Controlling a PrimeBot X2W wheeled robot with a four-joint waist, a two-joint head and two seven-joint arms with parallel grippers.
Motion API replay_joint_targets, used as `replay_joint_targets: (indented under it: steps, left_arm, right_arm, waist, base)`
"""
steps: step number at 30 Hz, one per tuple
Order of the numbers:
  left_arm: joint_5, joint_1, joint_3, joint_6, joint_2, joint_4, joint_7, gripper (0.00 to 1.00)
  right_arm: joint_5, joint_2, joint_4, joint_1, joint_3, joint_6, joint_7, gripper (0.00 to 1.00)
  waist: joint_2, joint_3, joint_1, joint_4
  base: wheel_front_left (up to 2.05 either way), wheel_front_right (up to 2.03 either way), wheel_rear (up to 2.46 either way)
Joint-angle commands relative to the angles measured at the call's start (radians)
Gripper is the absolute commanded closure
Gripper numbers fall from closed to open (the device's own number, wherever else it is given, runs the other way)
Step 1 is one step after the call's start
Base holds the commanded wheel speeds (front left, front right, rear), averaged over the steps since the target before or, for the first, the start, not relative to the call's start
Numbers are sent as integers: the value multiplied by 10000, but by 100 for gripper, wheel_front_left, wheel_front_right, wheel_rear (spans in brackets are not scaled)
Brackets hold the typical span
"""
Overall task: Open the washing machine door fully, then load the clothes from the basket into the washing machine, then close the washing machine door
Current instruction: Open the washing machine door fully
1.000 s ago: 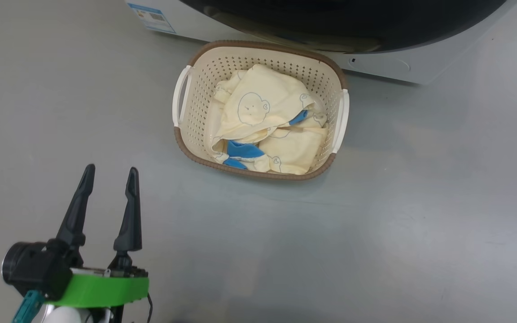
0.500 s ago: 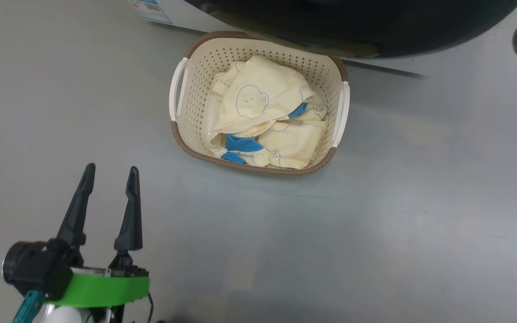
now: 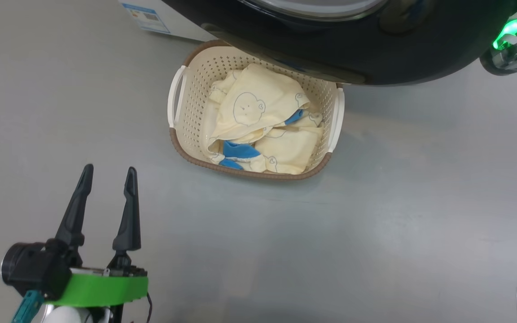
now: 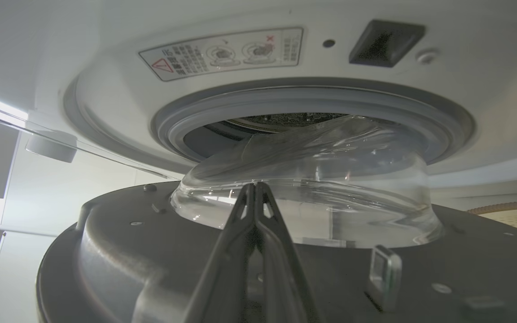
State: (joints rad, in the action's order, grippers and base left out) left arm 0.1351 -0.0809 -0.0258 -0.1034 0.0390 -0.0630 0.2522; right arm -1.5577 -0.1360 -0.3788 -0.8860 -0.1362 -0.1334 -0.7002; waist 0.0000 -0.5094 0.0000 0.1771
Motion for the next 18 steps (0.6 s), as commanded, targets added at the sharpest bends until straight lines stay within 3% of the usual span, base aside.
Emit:
replay_joint_targets:
  steps: [1, 18]
  left_arm:
    - [-11, 38, 398, 57, 112, -258, 95, 0]
    - [263, 146, 155, 39, 112, 77, 95, 0]
  right_arm:
    - [-59, 174, 353, 70, 170, 27, -53, 100]
    - [9, 384, 488, 1097, 860, 27, -341, 100]
  waist:
    - [0, 112, 0, -75]
    - [0, 1127, 0, -285]
  base:
    - [0, 0, 0]
    - [0, 0, 0]
